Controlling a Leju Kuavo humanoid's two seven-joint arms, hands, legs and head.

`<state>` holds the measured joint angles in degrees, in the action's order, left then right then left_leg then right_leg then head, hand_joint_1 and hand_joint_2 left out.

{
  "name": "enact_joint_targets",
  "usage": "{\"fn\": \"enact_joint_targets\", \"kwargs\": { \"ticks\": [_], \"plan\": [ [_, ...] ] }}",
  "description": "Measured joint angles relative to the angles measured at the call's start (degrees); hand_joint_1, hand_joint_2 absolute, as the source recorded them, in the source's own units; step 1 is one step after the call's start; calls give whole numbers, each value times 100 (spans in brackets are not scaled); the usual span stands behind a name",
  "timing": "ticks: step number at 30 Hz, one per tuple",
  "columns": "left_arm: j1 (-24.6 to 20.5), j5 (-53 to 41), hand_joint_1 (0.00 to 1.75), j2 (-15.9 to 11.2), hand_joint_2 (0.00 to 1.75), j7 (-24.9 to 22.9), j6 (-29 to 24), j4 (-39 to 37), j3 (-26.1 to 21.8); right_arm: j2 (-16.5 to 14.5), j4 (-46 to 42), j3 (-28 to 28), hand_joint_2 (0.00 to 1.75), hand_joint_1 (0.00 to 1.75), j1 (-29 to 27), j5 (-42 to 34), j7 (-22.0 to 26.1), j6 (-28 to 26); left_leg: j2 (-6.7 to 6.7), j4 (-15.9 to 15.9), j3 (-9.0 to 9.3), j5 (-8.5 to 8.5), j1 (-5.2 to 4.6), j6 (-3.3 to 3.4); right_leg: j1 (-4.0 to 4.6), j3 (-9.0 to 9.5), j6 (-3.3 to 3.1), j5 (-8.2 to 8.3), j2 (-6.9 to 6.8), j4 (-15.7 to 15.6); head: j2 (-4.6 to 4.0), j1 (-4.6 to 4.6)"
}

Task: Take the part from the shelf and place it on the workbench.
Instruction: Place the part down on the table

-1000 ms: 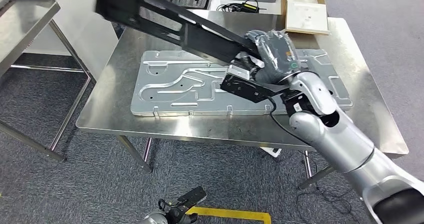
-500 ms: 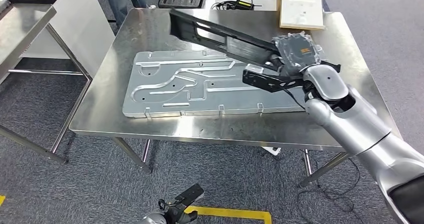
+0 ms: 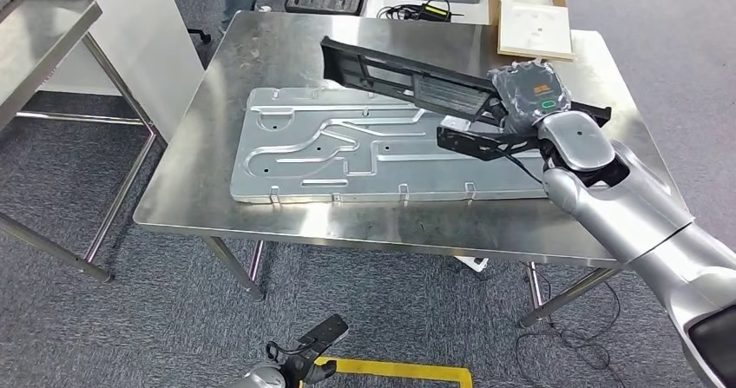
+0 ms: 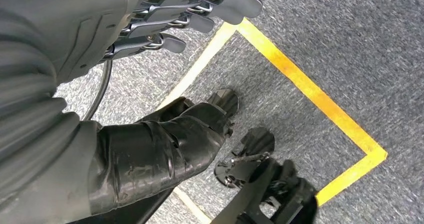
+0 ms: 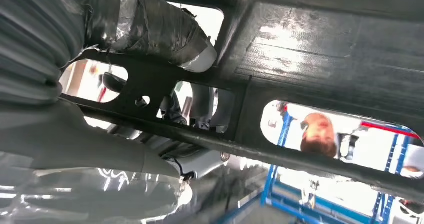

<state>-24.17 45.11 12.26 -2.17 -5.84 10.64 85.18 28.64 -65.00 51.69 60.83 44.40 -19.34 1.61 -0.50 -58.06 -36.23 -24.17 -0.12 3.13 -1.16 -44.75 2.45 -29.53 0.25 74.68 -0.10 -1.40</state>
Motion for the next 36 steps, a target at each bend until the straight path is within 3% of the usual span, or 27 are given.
{"fn": "enact_joint_targets", "kwargs": {
  "ticks": [2,4,6,8,10,13,15,16,19,21,24,26,29,30,31,32,34,36],
  "plan": [
    [4,1,0,-3,175,19,-58,0,0,81,10,142,175,175,57,574,62,39,-10,-51,-1,-38,4,-15,-11,220,0,359,-4,-499,0,0],
    [-1,-3,0,-10,175,47,-107,0,0,172,9,322,87,87,165,1094,151,104,-19,-127,-31,-90,-11,-60,-6,536,-20,588,-4,-1146,1,-1],
    [-7,-13,0,-21,175,90,-174,0,0,257,2,464,0,0,231,1513,242,166,-21,-167,-71,-106,-30,-114,13,647,-67,586,3,-1383,1,-7],
    [-9,-33,0,-31,87,168,-311,0,0,342,-7,540,0,0,214,1673,280,57,-21,-166,-83,-107,-33,-158,12,649,-127,597,7,-1409,1,-13],
    [-24,-80,0,-39,0,279,-496,0,0,427,-38,555,0,0,140,1592,252,-251,-8,-311,-140,-229,-30,-219,-8,669,-184,612,3,-1436,1,-25],
    [-69,-82,0,-60,0,378,-747,0,0,530,-87,535,0,0,21,1563,240,-533,12,-1177,-526,-671,6,-303,-10,684,-248,614,-2,-1448,1,-47],
    [-72,88,0,-93,0,381,-864,0,-11,598,-142,510,0,0,-101,1646,223,-547,14,-1593,-732,-755,18,-309,2,688,-260,610,6,-1444,1,-48],
    [-67,194,0,-124,0,389,-890,0,-28,637,-206,478,0,0,-181,1688,191,-540,15,-1518,-703,-650,17,-294,9,692,-261,609,16,-1441,1,-46],
    [-69,423,0,-251,0,467,-888,0,-126,756,-522,323,0,0,-363,1798,66,-465,12,-519,-227,-163,-21,-170,32,696,-253,617,51,-1440,1,-44],
    [-76,463,0,-303,0,482,-966,0,-189,849,-692,250,0,0,-419,1968,22,-378,7,-161,-48,-77,-62,-105,25,688,-217,641,53,-1449,1,-46],
    [-72,426,0,-329,0,407,-1027,0,-224,1005,-887,202,0,0,-552,2178,-67,-356,3,-58,-8,-4,-57,-60,16,695,-126,655,42,-1475,1,-48],
    [-80,393,0,-332,0,338,-1003,0,-229,1086,-992,130,0,0,-620,2206,-129,-428,20,59,14,90,-26,-13,17,636,-70,423,33,-1276,1,-39],
    [-85,355,0,-326,0,251,-987,0,-229,1177,-1079,33,0,0,-701,2207,-172,-524,41,90,-47,169,-22,32,-3,369,-1,-208,26,-365,1,-33],
    [-83,346,0,-326,0,225,-983,0,-229,1199,-1102,13,0,0,-748,2206,-175,-548,45,81,-81,191,-19,32,-16,345,25,-292,25,-166,0,-33],
    [-82,332,0,-326,0,199,-980,0,-229,1217,-1129,-6,0,0,-791,2206,-175,-571,45,66,-121,215,-13,23,-35,415,51,-270,23,-157,0,-32],
    [-82,314,0,-326,0,176,-974,0,-229,1233,-1161,-26,0,0,-819,2207,-175,-594,44,39,-168,237,-2,8,-61,588,78,-165,19,-352,0,-32],
    [-91,263,0,-326,0,133,-956,0,-229,1248,-1240,-89,0,0,-836,2208,-186,-651,39,-46,-281,274,14,-43,-95,1051,119,30,18,-1016,2,-33],
    [-104,220,0,-320,0,81,-933,0,-229,1256,-1318,-177,0,0,-846,2185,-202,-700,22,-117,-370,319,10,-114,-78,1240,70,118,45,-1365,2,-36]
  ]
}}
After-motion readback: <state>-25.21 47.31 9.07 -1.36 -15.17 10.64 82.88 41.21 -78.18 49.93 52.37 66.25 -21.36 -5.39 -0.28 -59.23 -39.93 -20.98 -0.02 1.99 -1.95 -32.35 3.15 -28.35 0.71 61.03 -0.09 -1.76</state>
